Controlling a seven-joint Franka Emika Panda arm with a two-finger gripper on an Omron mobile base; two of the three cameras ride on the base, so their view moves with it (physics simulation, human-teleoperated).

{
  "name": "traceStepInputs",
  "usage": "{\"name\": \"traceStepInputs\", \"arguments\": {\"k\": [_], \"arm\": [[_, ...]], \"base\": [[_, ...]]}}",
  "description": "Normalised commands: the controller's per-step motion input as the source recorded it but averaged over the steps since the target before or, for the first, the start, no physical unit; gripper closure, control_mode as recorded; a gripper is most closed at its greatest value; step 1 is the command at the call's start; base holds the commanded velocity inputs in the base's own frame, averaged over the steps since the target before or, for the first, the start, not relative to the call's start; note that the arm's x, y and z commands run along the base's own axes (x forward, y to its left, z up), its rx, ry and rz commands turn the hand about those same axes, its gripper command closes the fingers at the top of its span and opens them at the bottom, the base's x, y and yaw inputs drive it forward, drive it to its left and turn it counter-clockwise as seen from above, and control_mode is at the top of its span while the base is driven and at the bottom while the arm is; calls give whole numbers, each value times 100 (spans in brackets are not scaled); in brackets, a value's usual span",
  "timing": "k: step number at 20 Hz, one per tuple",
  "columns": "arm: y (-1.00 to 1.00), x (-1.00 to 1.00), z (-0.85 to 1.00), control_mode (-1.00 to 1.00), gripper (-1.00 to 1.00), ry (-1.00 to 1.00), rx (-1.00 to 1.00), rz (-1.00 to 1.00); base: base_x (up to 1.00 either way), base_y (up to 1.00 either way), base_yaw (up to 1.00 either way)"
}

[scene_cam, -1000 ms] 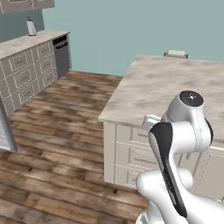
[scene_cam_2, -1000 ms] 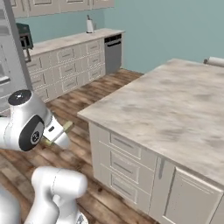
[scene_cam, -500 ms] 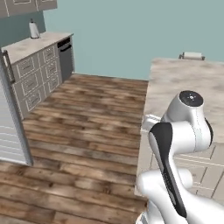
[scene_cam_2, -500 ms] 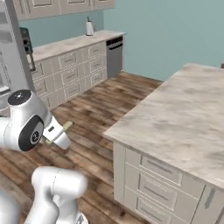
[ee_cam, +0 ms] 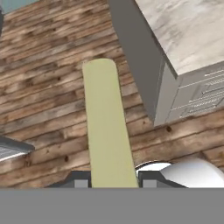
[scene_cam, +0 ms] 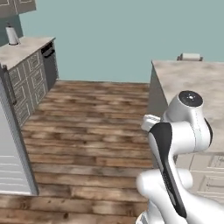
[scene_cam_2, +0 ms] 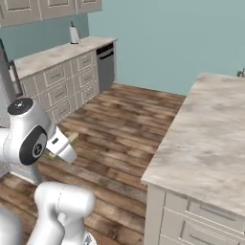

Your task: Retrieve the butter from the fridge and place it on a plate on the dining table. Then retrieve the butter knife by the fridge and place it near the plate.

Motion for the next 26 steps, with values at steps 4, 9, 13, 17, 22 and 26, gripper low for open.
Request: {"name": "traceStepInputs", "arguments": {"k": [4,9,13,17,22,26], "arm": [[0,0,0,100,100,0,0,0],[0,0,0,100,100,0,0,0],[0,0,0,100,100,0,0,0],[0,0,0,100,100,0,0,0],[0,0,0,100,100,0,0,0],[0,0,0,100,100,0,0,0]], "base": [[100,100,-43],[100,99,-45],[100,24,-22],[100,-46,-5],[100,-40,1],[100,-9,0]]}}
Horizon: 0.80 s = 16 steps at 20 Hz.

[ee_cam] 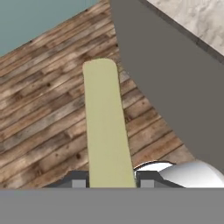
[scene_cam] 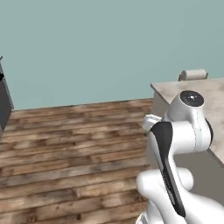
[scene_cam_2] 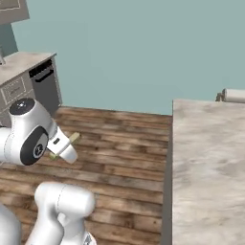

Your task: Retrieve the butter from the fridge and place it on a plate on the dining table. Then retrieve the butter knife by the fridge and place it near the plate.

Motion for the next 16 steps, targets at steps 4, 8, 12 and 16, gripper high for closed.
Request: {"name": "traceStepInputs", "arguments": {"k": [4,8,12,16], "arm": [[0,0,0,100,100,0,0,0],[0,0,0,100,100,0,0,0],[0,0,0,100,100,0,0,0],[0,0,0,100,100,0,0,0]], "base": [[100,0,0],[100,0,0],[100,2,-5],[100,28,-12]]}}
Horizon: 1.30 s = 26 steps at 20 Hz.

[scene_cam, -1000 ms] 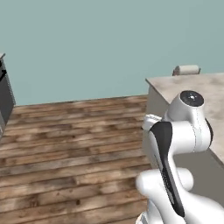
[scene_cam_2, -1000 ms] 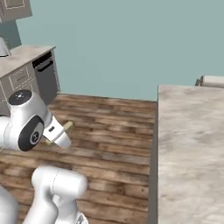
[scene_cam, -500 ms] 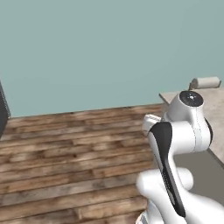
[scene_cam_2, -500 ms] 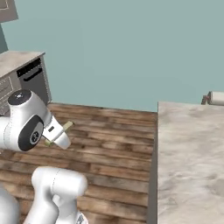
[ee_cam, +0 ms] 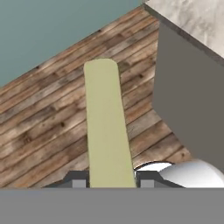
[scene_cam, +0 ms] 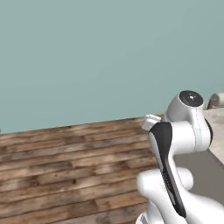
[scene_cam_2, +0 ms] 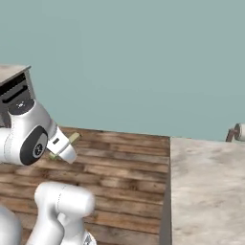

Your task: Retrieve the butter from the fridge and place it on a plate on the dining table. Then retrieve the butter knife by the fridge and place it near the plate.

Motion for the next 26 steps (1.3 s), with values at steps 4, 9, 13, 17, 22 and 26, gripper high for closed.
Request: {"name": "traceStepInputs", "arguments": {"k": [4,9,13,17,22,26], "arm": [[0,0,0,100,100,0,0,0],[0,0,0,100,100,0,0,0],[0,0,0,100,100,0,0,0],[0,0,0,100,100,0,0,0],[0,0,0,100,100,0,0,0],[0,0,0,100,100,0,0,0]], "base": [[100,47,-20],[100,69,-27],[100,83,-36],[100,70,-52],[99,52,-65],[97,53,-69]]}}
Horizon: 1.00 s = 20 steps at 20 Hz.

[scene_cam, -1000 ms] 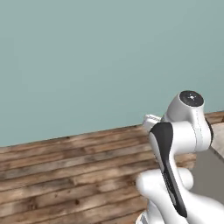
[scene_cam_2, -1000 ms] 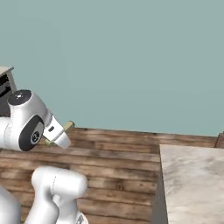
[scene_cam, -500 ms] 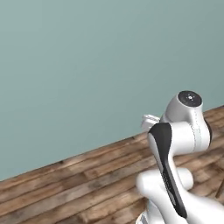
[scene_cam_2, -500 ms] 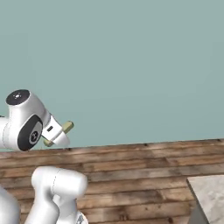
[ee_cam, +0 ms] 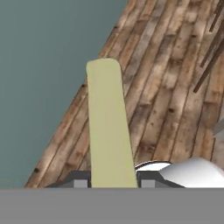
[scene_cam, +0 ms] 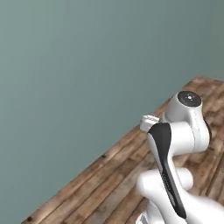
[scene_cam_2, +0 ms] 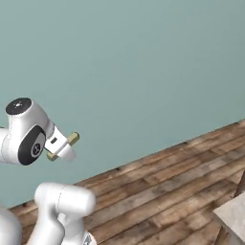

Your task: Retrieve the butter from the fridge and place it on a plate on the dining table. Then retrieve the butter knife by the fridge and place it near the plate.

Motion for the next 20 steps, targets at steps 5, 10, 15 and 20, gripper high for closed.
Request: {"name": "traceStepInputs", "arguments": {"k": [5,10,15,20], "arm": [[0,0,0,100,100,0,0,0],[0,0,0,100,100,0,0,0],[0,0,0,100,100,0,0,0],[0,0,0,100,100,0,0,0]], "base": [[100,54,-69],[99,45,-70],[100,33,-69],[100,29,-67]]}}
